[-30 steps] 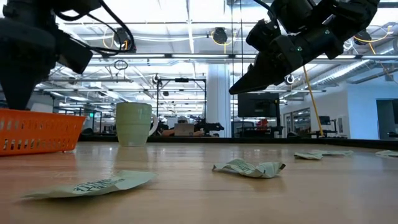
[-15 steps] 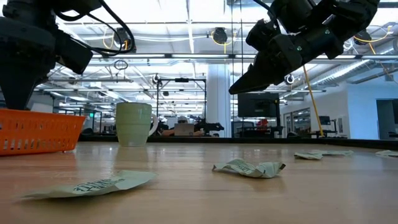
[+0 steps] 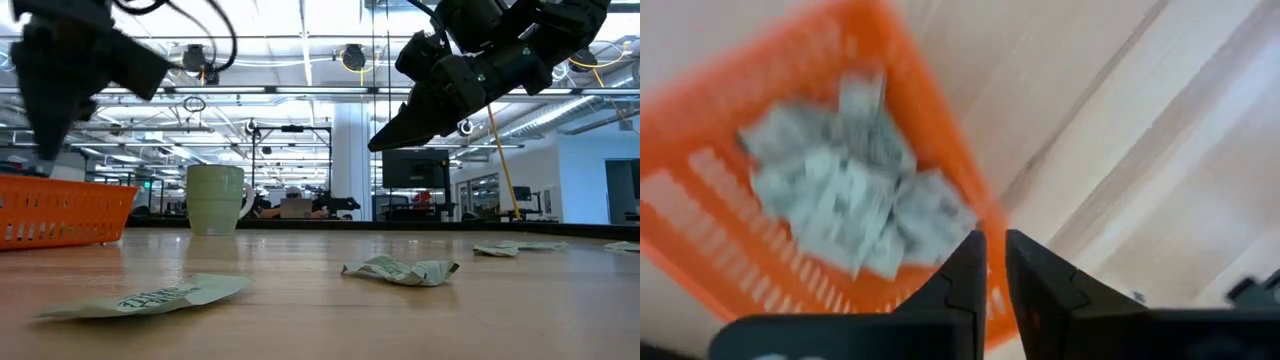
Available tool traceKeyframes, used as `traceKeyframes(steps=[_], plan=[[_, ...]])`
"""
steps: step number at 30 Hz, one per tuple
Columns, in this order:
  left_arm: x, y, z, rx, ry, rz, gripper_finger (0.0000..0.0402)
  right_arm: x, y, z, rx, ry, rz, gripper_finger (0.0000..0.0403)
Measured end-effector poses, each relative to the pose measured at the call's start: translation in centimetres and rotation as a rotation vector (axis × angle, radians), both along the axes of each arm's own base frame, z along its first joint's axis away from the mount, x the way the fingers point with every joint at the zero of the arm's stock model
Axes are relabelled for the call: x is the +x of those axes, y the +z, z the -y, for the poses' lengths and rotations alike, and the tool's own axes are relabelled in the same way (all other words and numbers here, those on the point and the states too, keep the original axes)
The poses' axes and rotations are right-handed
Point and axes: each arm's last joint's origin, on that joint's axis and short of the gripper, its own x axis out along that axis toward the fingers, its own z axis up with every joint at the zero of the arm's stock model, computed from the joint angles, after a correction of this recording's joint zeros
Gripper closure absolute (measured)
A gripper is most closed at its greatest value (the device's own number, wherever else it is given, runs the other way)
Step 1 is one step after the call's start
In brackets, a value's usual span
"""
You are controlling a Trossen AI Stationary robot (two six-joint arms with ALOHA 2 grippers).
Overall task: Pick and place Stevia / Truvia into bins
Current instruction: Put the stevia packet into the orange bin
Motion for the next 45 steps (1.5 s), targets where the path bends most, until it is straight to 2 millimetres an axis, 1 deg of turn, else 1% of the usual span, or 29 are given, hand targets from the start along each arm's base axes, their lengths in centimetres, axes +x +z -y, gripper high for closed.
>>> traceKeyframes(steps=[8,13,16,21,26,34,38,42,45], plan=[[2.3,3.8,-0.2,0.229,-0.138,0.261,0.0384,0.0,0.0,0.0,0.0,0.0,0.0,0.0287],[3.9,5.2,0.0,0.325,-0.216,0.465,0.0398,0.0,0.0,0.0,0.0,0.0,0.0,0.0287],[4.8,5.7,0.2,0.364,-0.285,0.575,0.0394,0.0,0.0,0.0,0.0,0.0,0.0,0.0287],[5.6,6.4,0.4,0.407,-0.356,0.692,0.0371,0.0,0.0,0.0,0.0,0.0,0.0,0.0287],[5.9,6.7,0.5,0.431,-0.391,0.739,0.0363,0.0,0.0,0.0,0.0,0.0,0.0,0.0287],[6.0,6.9,0.1,0.574,-0.341,0.73,0.0362,0.0,0.0,0.0,0.001,0.001,0.0,0.0287],[6.0,6.9,0.0,0.587,-0.333,0.728,0.0362,-0.1,-0.1,-0.5,0.011,0.049,-0.014,0.0287],[6.0,6.9,0.0,0.581,-0.337,0.728,0.0362,-1.0,0.3,-1.2,0.017,0.089,-0.067,0.0287],[6.0,6.8,0.0,0.58,-0.338,0.725,0.0362,-2.4,0.8,-1.7,0.059,0.084,-0.148,0.0287]])
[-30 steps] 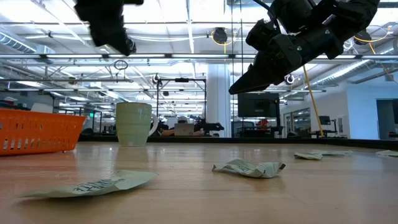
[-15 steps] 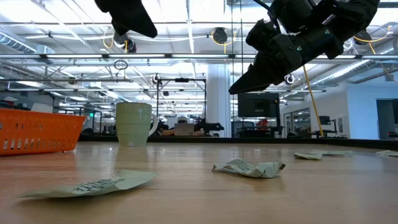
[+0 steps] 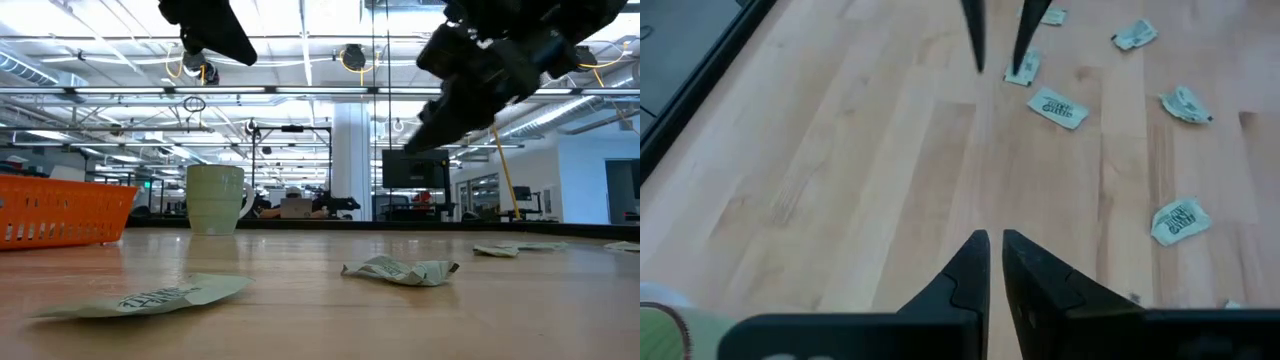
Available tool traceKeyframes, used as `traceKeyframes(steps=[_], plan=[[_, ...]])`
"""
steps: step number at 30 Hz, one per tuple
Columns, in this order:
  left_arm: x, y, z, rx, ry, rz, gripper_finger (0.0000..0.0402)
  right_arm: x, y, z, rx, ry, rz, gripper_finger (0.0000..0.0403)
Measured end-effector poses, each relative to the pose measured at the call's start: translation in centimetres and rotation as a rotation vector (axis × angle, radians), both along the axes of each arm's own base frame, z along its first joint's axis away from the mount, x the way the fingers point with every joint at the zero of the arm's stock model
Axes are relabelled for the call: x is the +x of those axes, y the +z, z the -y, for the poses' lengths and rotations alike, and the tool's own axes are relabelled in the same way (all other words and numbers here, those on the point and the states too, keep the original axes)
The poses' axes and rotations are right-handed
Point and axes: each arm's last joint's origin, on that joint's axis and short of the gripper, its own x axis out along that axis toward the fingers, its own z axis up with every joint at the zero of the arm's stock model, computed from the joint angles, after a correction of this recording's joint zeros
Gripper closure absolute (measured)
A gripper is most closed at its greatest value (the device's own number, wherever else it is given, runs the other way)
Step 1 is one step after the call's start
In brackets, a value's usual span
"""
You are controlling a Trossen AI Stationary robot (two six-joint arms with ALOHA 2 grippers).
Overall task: Pick and place Stevia / Truvia into bins
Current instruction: Put the stevia packet into the orange bin
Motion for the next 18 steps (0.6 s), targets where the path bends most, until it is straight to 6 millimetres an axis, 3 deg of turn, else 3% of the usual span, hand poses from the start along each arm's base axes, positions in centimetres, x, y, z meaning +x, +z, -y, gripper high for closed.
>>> traceKeyframes(steps=[10,18], plan=[[-0.1,-0.1,0.0,0.02,-0.015,-0.013,0.0362,-6.4,-0.6,-2.0,0.226,-0.23,-0.532,0.0287],[-0.1,0.0,-0.1,0.094,-0.029,-0.016,0.0362,-9.2,-1.4,-1.9,0.14,-0.486,-0.763,0.0287]])
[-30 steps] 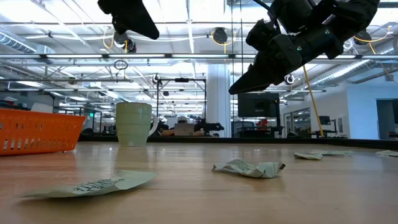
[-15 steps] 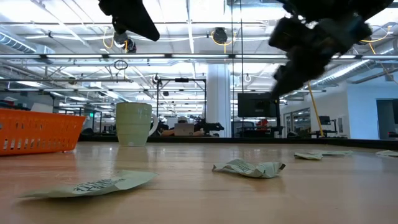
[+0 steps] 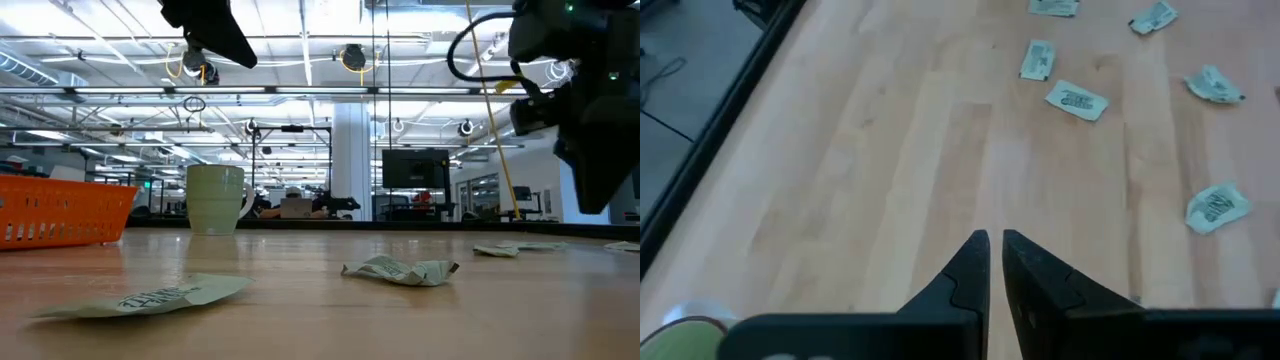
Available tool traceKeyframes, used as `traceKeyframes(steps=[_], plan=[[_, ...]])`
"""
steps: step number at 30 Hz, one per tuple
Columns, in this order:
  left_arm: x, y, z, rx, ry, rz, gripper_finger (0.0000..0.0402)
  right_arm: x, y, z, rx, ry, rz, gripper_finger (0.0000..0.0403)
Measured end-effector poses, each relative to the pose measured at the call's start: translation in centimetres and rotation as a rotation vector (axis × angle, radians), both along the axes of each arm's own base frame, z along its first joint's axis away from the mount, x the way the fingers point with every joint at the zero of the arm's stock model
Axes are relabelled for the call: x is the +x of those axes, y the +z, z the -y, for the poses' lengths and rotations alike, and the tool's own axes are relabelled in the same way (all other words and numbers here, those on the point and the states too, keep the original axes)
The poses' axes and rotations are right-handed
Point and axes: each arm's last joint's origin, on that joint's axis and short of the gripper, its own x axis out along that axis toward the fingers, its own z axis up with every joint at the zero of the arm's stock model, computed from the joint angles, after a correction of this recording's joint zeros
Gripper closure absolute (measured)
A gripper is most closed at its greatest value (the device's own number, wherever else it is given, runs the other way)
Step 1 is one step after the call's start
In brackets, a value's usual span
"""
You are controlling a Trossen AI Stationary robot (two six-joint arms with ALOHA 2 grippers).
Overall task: Pick and place Stevia / Truvia into bins
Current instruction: Put the stevia packet into the orange bin
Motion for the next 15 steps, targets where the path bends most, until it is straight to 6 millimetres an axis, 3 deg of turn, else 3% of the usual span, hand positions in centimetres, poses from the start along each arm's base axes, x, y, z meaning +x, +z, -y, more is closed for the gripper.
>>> traceKeyframes(steps=[7,15], plan=[[0.0,0.0,0.0,-0.005,0.006,0.002,0.0362,-1.2,-0.1,0.1,0.037,-0.128,-0.125,0.0287],[0.0,0.0,0.0,0.001,0.002,0.001,0.0362,-1.3,-0.1,0.1,0.033,-0.162,-0.139,0.028]])
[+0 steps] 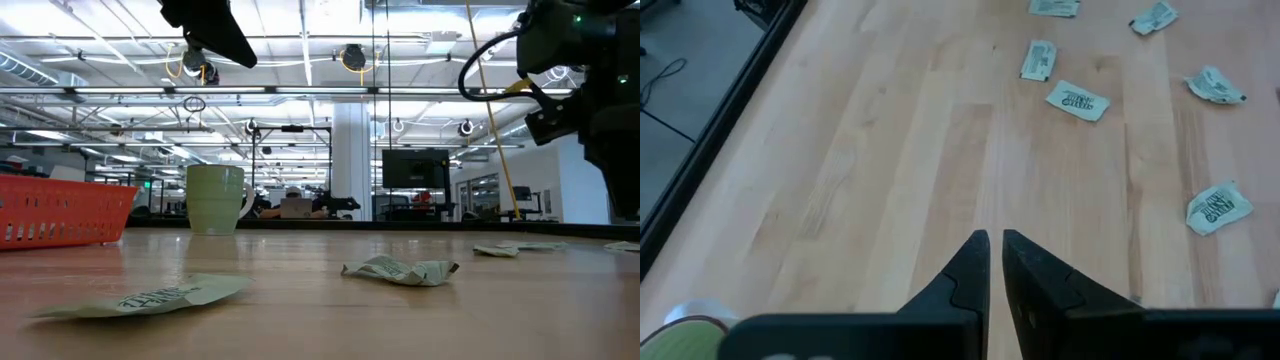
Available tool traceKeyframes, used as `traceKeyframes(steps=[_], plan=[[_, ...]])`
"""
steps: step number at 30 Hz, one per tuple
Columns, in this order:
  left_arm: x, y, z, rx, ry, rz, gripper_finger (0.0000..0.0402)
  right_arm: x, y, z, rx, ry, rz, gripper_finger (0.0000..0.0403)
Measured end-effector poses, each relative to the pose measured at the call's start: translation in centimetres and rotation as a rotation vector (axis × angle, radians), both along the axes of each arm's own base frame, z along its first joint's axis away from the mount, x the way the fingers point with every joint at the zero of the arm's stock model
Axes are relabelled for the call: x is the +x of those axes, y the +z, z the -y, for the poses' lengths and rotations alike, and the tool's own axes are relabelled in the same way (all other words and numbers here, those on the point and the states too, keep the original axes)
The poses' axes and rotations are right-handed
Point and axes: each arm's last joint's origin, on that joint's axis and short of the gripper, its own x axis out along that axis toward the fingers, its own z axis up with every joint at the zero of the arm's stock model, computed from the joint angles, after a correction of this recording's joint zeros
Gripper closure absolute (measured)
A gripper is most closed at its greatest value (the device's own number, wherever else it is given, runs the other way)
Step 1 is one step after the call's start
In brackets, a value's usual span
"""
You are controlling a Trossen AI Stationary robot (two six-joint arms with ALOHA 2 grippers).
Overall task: Pick and place Stevia / Truvia into bins
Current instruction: Put the stevia packet into the orange bin
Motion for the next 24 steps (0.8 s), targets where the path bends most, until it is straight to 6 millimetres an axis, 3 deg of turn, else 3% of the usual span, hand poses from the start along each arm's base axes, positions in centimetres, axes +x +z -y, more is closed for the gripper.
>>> traceKeyframes(steps=[9,24], plan=[[0.0,-0.1,0.0,0.0,0.0,0.0,0.0362,0.7,-1.3,-0.1,-0.017,-0.017,-0.09,0.028],[-0.6,-2.3,-0.2,-0.022,0.04,-0.059,0.0362,2.1,-3.5,-0.2,-0.055,-0.016,-0.165,0.028]])
